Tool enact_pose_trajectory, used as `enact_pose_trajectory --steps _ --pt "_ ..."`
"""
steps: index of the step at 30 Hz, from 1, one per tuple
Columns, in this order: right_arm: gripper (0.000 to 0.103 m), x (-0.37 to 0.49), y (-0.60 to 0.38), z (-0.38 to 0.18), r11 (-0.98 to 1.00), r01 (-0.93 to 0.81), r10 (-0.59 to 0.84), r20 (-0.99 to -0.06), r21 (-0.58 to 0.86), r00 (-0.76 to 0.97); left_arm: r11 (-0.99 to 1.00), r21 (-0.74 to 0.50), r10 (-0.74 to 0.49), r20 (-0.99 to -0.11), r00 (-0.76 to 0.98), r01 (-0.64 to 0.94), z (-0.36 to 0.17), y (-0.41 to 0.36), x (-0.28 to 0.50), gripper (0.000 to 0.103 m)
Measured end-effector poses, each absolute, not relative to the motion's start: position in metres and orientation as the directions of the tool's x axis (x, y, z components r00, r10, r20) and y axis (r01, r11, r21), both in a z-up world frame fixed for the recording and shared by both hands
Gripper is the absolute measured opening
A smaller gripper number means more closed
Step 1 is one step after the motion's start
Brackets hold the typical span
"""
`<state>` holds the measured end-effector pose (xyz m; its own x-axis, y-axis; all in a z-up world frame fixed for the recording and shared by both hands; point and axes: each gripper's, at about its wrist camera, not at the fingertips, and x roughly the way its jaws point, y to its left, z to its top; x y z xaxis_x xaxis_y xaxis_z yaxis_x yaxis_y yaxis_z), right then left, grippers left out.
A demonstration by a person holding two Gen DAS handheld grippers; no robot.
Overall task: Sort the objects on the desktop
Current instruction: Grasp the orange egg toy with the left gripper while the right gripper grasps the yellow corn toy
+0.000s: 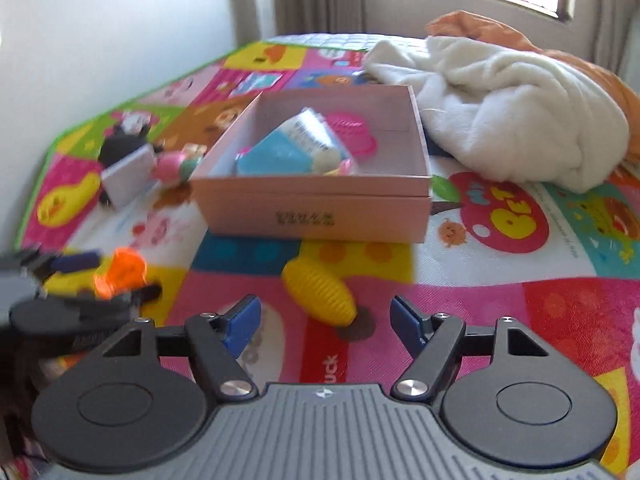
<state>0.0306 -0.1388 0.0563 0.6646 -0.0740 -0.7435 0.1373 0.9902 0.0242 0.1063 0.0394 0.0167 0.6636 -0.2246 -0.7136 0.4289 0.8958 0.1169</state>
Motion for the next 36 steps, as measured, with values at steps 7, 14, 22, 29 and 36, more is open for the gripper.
enact_pose_trajectory --steps 7,14,22,29,36 --pt "0.068 0.029 -0.123 0.052 0.994 0.09 -0.111 -0.734 -0.068 0.67 0.882 0.046 -0.293 -0.727 0.621 0.469 0.019 0.045 0.079 0.056" --pt "0.031 0.063 -0.1 0.034 0.975 -0.074 -0.117 -0.772 -0.208 0.625 0.873 -0.063 -0.357 -0.759 0.545 0.484 0.024 0.068 0.027 0.069" --pt "0.031 0.033 -0.069 0.051 0.951 -0.305 0.133 -0.829 -0.047 0.542 0.895 -0.036 -0.311 -0.765 0.564 0.444 0.026 0.098 0.019 0.096" --pt "0.045 0.018 -0.082 0.042 0.953 -0.209 -0.078 -0.846 -0.219 0.528 0.914 -0.075 -0.313 -0.754 0.577 0.398 0.031 0.113 0.018 0.1" --pt "0.086 0.003 -0.065 0.062 0.941 -0.245 -0.022 -0.767 -0.232 0.642 0.919 -0.077 -0.307 -0.755 0.58 0.387 0.033 0.113 0.018 0.101"
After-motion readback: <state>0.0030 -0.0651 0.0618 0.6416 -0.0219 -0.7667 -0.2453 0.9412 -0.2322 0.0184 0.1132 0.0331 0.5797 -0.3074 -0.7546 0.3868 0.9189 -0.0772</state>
